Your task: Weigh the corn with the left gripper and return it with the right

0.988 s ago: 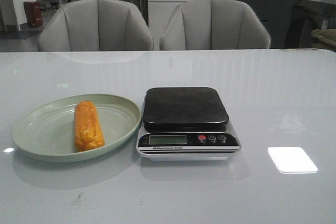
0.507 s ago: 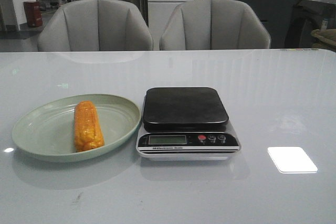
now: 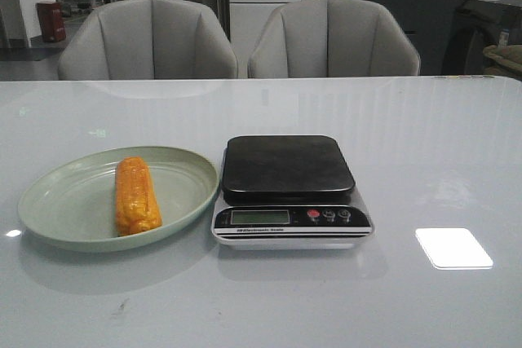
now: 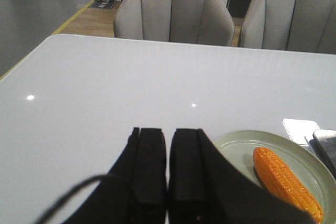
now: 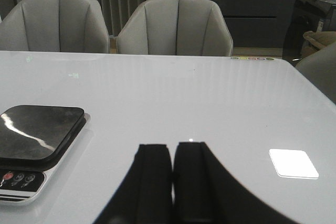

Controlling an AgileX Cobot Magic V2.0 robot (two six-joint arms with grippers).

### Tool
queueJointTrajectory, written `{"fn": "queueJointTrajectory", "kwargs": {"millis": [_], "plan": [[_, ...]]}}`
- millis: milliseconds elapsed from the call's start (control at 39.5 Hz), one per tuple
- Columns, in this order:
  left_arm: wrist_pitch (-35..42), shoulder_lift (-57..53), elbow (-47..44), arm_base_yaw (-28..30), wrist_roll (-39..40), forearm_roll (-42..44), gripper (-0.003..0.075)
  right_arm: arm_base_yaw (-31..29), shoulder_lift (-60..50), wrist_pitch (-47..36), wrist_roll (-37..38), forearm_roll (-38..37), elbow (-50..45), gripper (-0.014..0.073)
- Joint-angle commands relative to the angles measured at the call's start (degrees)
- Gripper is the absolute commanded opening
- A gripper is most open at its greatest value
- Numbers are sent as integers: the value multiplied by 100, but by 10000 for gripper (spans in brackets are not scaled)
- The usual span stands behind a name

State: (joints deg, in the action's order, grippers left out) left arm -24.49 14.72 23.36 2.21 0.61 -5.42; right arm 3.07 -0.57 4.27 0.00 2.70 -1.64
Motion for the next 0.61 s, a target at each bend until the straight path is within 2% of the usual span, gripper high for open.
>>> {"fn": "queueJointTrajectory", "kwargs": {"millis": [0,76,177,329,431,583], "plan": [[431,98,165,-42,28,-72,113,-29,-107,-482,0,-60,-45,175],[582,98,63,-121,40,-114,113,-29,-107,-482,0,-60,-45,175],[514,137,-86,-282,49,-463,114,-29,-107,-482,0,-60,-45,175],[288,493,-101,-347,49,-477,132,-29,-107,-482,0,-60,-45,175],[287,785,-81,-401,49,-477,206,-29,-107,-482,0,-60,-45,175],[209,1269,40,-700,27,-477,382,-29,-107,-482,0,-60,-45,175]]}}
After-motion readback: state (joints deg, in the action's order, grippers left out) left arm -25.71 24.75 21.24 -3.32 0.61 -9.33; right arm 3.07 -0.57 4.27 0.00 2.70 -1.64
